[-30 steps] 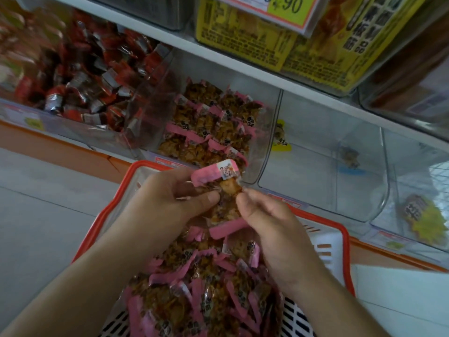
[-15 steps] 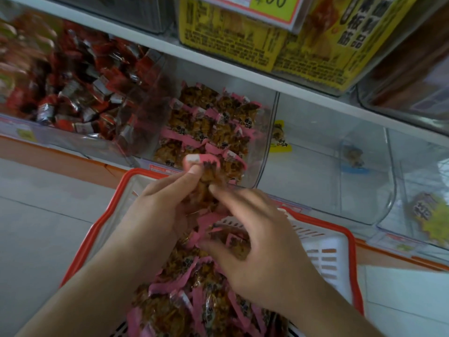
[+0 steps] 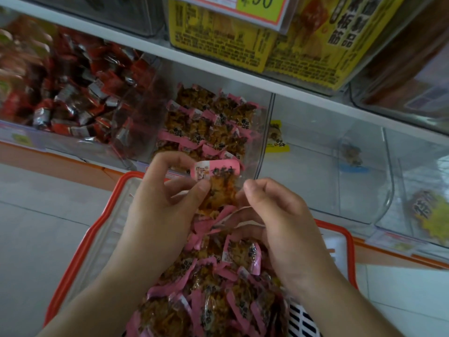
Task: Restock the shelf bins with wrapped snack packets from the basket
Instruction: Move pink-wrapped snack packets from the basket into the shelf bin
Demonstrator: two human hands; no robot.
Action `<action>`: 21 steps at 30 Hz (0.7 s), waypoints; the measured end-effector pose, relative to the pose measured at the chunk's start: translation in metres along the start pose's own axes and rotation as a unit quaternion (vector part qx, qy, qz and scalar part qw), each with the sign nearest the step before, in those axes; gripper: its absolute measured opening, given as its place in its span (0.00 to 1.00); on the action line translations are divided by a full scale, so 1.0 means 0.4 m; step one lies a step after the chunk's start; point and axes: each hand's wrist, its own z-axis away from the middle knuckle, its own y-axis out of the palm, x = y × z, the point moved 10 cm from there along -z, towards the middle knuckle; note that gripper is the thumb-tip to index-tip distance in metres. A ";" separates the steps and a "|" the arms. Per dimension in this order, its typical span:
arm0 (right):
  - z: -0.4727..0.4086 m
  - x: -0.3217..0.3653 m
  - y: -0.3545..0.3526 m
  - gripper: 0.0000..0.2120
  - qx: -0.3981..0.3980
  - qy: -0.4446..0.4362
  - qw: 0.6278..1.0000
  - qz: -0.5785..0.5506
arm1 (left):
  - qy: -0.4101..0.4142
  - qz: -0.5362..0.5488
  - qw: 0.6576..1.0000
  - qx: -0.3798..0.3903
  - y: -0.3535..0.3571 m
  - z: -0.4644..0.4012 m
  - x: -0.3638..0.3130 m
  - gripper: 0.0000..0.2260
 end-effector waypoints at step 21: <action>-0.021 0.013 -0.126 0.21 -0.070 -0.048 0.882 0.463 | 0.131 -0.340 0.928 0.074 0.142 -0.278 -0.086 0.22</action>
